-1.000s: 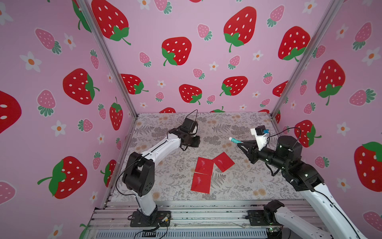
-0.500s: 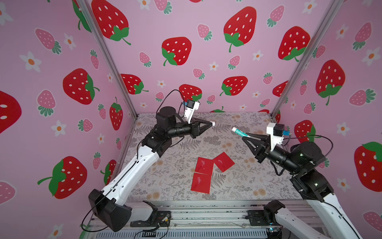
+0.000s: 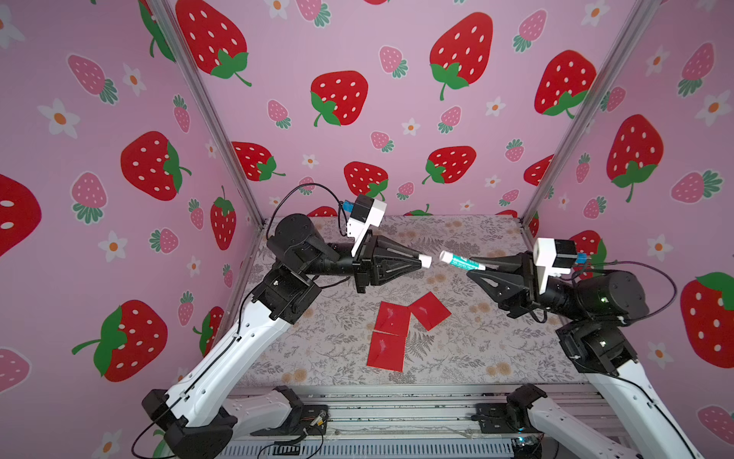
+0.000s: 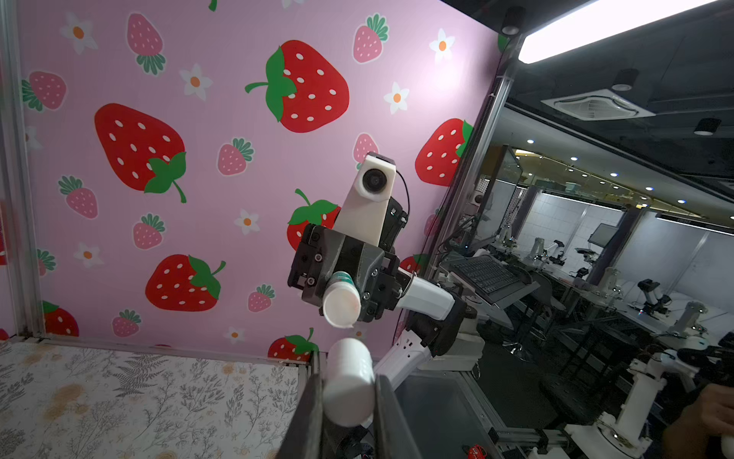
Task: Seal the envelope with a glue stick
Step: Close the lid of the glue stick.
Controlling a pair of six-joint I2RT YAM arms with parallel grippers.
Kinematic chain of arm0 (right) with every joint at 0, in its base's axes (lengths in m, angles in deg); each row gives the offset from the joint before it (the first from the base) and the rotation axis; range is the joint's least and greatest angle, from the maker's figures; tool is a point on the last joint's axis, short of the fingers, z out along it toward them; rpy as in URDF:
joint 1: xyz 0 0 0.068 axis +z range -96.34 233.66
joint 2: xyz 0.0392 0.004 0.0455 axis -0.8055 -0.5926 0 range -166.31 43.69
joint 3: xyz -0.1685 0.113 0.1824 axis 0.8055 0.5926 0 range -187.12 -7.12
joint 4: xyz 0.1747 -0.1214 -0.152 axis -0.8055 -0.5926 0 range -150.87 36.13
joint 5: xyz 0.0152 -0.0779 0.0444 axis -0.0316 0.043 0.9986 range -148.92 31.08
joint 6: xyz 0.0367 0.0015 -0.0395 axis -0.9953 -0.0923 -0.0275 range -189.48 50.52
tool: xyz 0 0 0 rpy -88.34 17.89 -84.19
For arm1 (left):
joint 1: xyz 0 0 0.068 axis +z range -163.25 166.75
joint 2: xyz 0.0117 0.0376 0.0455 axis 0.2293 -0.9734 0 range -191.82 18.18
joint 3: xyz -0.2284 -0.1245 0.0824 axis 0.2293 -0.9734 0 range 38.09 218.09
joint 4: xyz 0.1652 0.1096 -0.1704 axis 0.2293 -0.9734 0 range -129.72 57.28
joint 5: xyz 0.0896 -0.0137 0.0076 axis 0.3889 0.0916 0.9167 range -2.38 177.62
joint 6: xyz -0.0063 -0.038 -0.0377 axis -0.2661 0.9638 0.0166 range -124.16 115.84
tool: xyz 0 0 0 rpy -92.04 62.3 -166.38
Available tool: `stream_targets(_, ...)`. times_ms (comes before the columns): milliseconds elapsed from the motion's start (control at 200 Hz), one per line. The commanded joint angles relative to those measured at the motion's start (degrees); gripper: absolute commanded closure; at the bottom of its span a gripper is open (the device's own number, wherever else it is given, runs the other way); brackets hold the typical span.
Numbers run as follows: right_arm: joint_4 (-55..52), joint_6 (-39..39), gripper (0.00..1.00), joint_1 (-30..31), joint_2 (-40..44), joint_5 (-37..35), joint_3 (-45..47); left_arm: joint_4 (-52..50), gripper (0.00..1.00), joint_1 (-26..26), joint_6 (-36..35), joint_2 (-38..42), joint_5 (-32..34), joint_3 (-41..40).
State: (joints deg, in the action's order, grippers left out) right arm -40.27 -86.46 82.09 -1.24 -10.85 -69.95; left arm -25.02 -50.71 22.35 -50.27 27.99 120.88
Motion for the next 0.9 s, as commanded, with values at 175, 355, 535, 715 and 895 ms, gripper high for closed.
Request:
stream_targets(175, 3.47, -1.47, 1.00, 2.04, -0.85, 4.21, -1.90, 2.81, 1.00, -0.87, 0.61, -0.44, -0.82, 2.60)
stream_targets(355, 1.75, -0.04, 1.00, 2.24, -1.01, 2.64, -1.35, 3.89, 1.00, -1.49, 1.21, -0.90, -1.40, 2.86)
stream_targets(535, 1.24, 0.43, 1.00, 2.31, -1.25, 1.71, -1.08, 3.90, 1.00, -2.44, 1.10, -1.21, -2.51, 3.52)
stream_targets(715, -0.41, 1.15, 1.00, 2.34, -1.65, 0.80, -1.21, 3.86, 1.00, -3.15, 0.71, -0.82, -2.85, 3.53)
stream_targets(895, -5.18, 2.97, 1.00, 2.41, -1.83, -0.62, -2.55, -2.59, 1.00, -3.46, -3.75, -0.90, -2.03, 4.57)
